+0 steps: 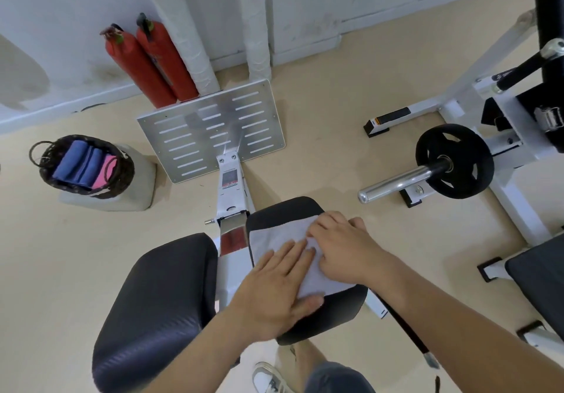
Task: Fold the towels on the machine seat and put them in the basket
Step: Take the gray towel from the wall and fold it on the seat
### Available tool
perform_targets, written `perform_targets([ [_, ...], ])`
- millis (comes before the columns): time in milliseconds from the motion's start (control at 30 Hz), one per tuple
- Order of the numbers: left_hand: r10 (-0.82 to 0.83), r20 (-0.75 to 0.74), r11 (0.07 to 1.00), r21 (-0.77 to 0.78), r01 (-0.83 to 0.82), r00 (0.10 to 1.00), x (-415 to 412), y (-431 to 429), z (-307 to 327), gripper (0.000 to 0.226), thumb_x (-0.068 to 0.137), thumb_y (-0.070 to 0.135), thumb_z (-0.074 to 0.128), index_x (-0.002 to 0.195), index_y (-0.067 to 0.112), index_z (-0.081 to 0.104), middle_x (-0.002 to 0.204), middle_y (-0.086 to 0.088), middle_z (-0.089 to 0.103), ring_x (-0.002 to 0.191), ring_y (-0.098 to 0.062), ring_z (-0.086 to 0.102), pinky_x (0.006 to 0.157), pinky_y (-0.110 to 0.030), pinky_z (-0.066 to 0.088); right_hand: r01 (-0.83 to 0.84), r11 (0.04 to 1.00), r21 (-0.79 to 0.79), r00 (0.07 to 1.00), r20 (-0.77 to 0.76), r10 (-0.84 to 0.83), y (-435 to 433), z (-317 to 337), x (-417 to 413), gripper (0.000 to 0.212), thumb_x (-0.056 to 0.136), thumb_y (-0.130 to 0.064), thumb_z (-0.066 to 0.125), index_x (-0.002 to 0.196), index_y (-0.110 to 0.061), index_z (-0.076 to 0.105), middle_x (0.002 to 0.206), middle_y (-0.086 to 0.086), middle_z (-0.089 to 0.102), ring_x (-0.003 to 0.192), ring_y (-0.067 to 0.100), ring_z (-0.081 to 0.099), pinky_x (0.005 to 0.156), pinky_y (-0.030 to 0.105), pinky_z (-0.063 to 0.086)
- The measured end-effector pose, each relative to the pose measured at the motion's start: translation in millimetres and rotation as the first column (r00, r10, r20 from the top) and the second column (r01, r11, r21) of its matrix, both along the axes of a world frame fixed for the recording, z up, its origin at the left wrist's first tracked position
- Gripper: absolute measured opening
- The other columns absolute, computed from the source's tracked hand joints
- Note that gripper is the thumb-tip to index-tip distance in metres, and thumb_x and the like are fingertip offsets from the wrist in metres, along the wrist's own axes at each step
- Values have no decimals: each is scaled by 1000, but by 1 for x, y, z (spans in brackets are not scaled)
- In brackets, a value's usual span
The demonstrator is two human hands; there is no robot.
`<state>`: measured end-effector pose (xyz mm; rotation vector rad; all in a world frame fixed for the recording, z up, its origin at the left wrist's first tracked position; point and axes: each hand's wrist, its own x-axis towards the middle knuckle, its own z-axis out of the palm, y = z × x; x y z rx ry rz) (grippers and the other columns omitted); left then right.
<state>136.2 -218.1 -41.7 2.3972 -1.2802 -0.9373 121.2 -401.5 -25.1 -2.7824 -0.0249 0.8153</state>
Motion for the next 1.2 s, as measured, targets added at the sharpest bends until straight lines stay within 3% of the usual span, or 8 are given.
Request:
perform_targets([
  [133,-43,106,996,87,34,993,-5,5,-9,99,83,73,38,148,26,-19,155,5,-22,143,-16,-21,118,-37,-9,-119,989,-88,962,237,137,14,3,-21,35,74,-18,56,109,-18,59,123,1,55,116,18,53,86,39,35],
  [300,-60,196,998,1,61,979,-4,8,-17,81,86,53,40,153,16,11,159,-5,8,146,-24,12,117,-46,19,-125,991,-48,968,215,132,11,2,-64,62,85,-47,46,137,-15,46,139,3,53,128,15,50,104,46,40],
  [367,-42,220,999,-19,48,975,-7,9,-14,79,82,47,43,151,15,21,157,-7,21,144,-25,23,115,-45,23,-184,980,-81,966,170,196,7,0,-70,71,78,-44,54,140,-12,42,142,7,50,131,19,48,103,46,41],
  [567,49,366,997,30,-64,929,-32,9,-3,90,40,25,87,124,7,62,125,-15,63,111,-32,63,91,-42,49,-200,968,-150,930,281,236,9,-7,-63,54,72,-18,62,125,-7,60,129,10,61,117,21,60,93,39,47],
  [733,190,424,980,-22,-199,885,-29,1,4,58,48,19,86,104,12,71,104,-5,73,90,-23,71,72,-31,58,-170,981,-90,931,312,190,11,-1,-54,52,54,-23,82,104,-13,73,108,4,73,97,15,69,82,31,53],
  [900,152,363,988,-67,-137,919,-41,15,24,32,54,19,74,85,21,66,73,5,66,60,-18,64,39,-26,49,-256,966,-27,959,123,257,-2,25,-71,41,76,-36,36,105,-24,63,108,-6,65,102,16,60,92,33,41],
  [1033,104,307,995,-32,-99,946,-43,20,37,33,59,23,69,91,29,66,76,8,67,63,-15,65,45,-24,51,-191,981,46,977,106,185,-1,28,-86,30,76,-37,38,91,-23,60,84,-3,62,70,21,56,72,28,41],
  [1200,156,200,986,21,-163,967,-37,19,42,23,83,27,45,102,28,58,90,4,67,80,-21,62,71,-32,54,-66,982,175,998,16,64,-5,35,-79,17,82,-31,49,89,-20,61,76,-2,60,67,16,50,52,19,30],
])
